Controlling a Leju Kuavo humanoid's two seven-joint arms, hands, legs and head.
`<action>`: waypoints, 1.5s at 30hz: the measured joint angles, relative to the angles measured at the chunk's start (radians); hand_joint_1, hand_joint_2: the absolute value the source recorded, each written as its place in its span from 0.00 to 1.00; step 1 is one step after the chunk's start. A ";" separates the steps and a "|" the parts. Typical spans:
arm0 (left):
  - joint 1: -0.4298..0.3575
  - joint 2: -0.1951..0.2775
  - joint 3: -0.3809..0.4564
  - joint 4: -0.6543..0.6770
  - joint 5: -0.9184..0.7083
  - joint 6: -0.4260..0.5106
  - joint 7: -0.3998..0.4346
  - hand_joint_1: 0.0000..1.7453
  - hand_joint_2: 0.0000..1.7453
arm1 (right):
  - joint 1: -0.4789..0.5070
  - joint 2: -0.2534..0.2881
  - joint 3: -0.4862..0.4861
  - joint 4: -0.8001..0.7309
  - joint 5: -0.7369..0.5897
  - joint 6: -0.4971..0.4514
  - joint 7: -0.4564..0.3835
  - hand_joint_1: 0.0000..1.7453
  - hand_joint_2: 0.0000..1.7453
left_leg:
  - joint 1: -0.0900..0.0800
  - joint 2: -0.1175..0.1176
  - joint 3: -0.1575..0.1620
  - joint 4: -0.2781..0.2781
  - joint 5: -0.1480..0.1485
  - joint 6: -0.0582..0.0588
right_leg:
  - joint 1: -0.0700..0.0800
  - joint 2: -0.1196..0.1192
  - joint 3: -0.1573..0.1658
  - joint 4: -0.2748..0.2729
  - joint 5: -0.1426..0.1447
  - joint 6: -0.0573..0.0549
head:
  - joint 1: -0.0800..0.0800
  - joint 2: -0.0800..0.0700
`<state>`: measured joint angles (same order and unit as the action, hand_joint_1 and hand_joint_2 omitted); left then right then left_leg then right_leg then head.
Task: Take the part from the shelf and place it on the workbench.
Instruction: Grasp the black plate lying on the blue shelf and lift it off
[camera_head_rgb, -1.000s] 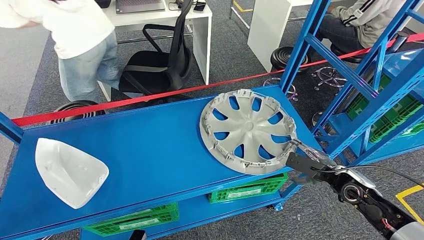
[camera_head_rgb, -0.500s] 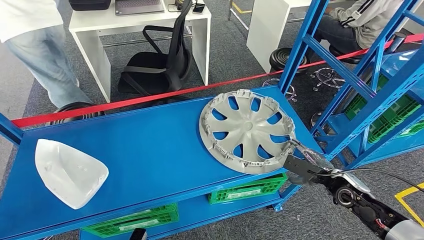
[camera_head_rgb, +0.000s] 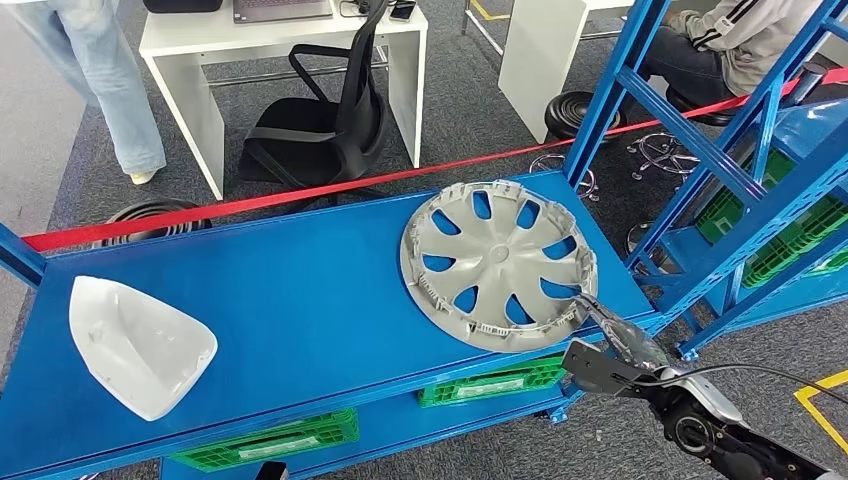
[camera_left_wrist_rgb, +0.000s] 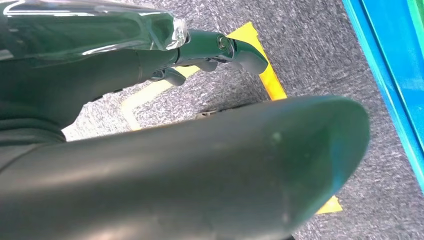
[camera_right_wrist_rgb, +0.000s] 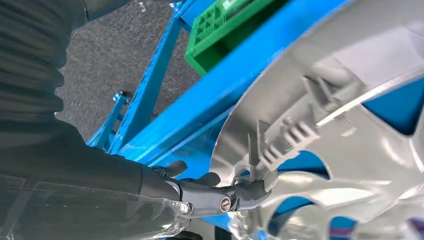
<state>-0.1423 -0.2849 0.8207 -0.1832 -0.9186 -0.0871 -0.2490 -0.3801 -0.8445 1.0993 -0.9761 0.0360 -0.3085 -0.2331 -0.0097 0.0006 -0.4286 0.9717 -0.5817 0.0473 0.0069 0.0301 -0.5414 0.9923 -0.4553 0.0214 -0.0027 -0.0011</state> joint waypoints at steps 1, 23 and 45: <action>0.000 0.001 0.000 0.000 -0.001 0.000 0.001 0.00 0.00 | 0.012 -0.021 0.000 -0.043 0.012 -0.004 0.016 0.00 1.00 | 0.000 -0.002 -0.001 0.000 0.000 0.000 | 0.000 -0.002 -0.001 0.000 0.000 0.000 | 0.000 0.000; -0.012 0.004 0.009 0.000 -0.019 -0.027 0.014 0.00 0.00 | 0.356 0.126 -0.295 -0.433 0.583 0.097 0.195 0.00 1.00 | 0.001 -0.008 -0.014 0.000 0.001 -0.001 | 0.000 -0.009 -0.012 0.002 -0.001 0.000 | 0.000 0.000; -0.012 0.012 0.013 0.000 -0.026 -0.036 0.022 0.00 0.00 | 0.518 0.384 -0.497 -0.562 0.891 0.076 0.205 0.00 1.00 | 0.000 -0.010 -0.016 0.000 0.002 -0.001 | -0.001 -0.010 -0.015 0.003 -0.001 -0.001 | 0.000 0.000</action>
<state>-0.1539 -0.2725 0.8342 -0.1831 -0.9448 -0.1230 -0.2272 0.1380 -0.4608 0.6021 -1.5381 0.9271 -0.2327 -0.0281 -0.0094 -0.0091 -0.4449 0.9716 -0.5800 0.0462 0.0064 0.0206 -0.5564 0.9954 -0.4566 0.0200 -0.0026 -0.0011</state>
